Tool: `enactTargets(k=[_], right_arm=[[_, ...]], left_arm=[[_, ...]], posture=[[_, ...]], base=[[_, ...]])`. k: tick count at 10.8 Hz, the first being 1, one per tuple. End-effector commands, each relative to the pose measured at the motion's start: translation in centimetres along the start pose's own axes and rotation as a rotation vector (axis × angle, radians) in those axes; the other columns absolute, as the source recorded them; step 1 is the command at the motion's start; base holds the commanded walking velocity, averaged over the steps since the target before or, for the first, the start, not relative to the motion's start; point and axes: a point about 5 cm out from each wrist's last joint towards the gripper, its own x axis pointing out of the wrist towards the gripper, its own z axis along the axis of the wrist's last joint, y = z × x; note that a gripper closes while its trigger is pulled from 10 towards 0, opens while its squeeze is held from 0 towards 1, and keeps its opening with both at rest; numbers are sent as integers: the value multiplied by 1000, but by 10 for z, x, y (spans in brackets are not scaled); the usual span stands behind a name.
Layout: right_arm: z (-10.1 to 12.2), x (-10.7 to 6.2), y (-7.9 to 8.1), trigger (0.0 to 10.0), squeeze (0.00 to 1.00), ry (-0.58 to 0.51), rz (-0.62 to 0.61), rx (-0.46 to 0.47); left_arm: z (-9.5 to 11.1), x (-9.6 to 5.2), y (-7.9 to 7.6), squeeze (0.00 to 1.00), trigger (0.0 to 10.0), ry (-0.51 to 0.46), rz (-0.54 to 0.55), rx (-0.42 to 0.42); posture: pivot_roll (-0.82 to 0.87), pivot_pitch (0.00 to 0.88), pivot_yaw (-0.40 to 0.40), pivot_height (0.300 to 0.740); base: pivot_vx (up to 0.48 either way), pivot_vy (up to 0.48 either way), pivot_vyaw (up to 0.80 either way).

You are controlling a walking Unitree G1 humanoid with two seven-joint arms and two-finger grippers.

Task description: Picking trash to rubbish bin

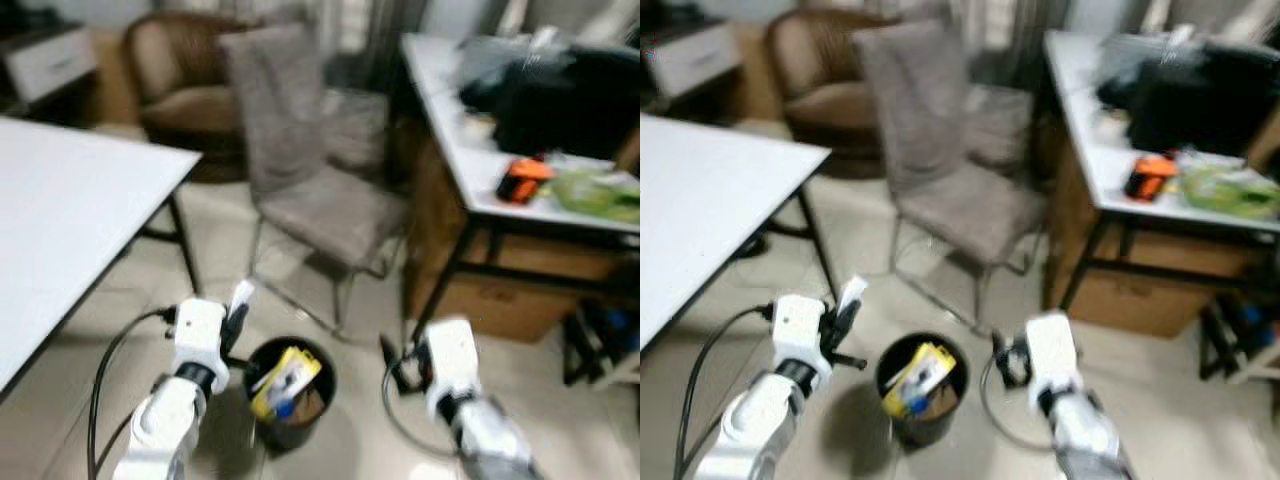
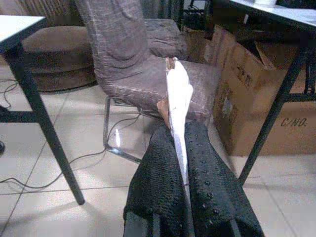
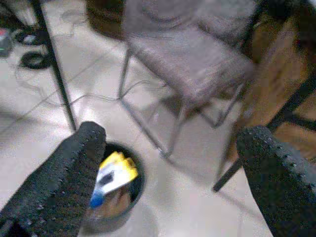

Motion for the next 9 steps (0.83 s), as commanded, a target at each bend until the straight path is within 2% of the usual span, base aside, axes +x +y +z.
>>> enactTargets(k=[1,3,9], right_arm=[[3,0,0,10000,0,-15,-1,11],[-3,-4,6,10000,0,-6,-13,42],[-2,-2,-1,10000,0,5,-7,8]], left_arm=[[9,1,-4,0,10000,-21,-39,21],[15,-3,-2,0,10000,-29,-61,25],[15,2,6,0,10000,-22,-55,35]], posture=[[-46,3,-55,740],[-37,21,-37,740],[-55,10,-56,740]], base=[[0,0,0],[0,0,0],[324,0,0]])
